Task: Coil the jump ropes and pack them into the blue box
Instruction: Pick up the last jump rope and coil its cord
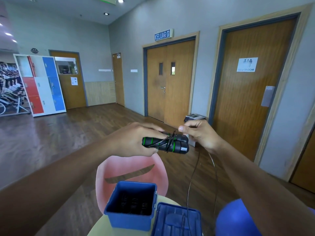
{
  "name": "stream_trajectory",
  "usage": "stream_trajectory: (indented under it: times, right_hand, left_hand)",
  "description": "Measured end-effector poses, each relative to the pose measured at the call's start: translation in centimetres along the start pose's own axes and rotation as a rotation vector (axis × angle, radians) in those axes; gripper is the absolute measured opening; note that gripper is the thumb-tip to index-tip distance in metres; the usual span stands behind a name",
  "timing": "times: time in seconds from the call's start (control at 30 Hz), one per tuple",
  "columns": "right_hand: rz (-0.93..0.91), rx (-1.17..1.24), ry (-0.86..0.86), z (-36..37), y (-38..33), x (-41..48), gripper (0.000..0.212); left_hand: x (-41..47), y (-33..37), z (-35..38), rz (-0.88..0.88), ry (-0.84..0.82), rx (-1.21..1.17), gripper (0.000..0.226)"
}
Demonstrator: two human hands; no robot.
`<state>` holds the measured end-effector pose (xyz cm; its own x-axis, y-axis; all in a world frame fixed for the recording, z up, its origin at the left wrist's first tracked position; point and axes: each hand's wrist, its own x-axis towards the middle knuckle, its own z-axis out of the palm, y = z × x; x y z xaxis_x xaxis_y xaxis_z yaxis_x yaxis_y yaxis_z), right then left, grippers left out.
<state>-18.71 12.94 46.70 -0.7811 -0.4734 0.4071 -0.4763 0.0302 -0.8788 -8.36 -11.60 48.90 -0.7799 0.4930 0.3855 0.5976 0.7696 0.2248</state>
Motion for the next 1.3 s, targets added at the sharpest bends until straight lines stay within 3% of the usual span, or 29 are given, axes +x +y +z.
stream_trajectory:
  times: [0.23, 0.4, 0.5, 0.77, 0.93, 1.07, 1.17, 1.3]
  right_hand:
    - [0.011, 0.208, 0.087, 2.7, 3.0, -0.4, 0.014]
    - [0.099, 0.281, 0.107, 4.7, 3.4, -0.7, 0.019]
    - [0.094, 0.262, 0.123, 5.9, 3.0, -0.9, 0.024]
    - [0.068, -0.120, 0.068, 7.3, 2.3, -1.3, 0.021]
    - [-0.127, -0.556, 0.053, 6.2, 0.3, -1.4, 0.014]
    - [-0.277, -0.692, 0.110, 4.7, -2.0, -0.1, 0.013]
    - [-0.308, -0.652, 0.033, 3.4, -3.7, 0.9, 0.010]
    - [-0.225, -0.305, -0.141, 2.0, -5.1, 1.5, 0.004]
  left_hand:
    - [-0.3, 0.6, -0.2, -0.085, 0.126, -0.279, 0.039]
    - [-0.1, 0.4, 0.2, -0.123, 0.208, -0.411, 0.045]
    - [0.4, 0.0, 0.1, -0.154, 0.291, -0.359, 0.040]
    - [2.8, -3.6, -1.3, -0.365, 0.442, -0.086, 0.043]
    - [2.3, -4.7, -1.5, -0.374, 0.308, 0.125, 0.039]
    - [1.6, -4.6, -0.9, -0.309, 0.150, 0.214, 0.040]
    - [1.2, -3.8, -0.8, -0.238, 0.012, 0.194, 0.037]
    - [0.7, -2.1, -1.0, -0.126, -0.064, 0.099, 0.032]
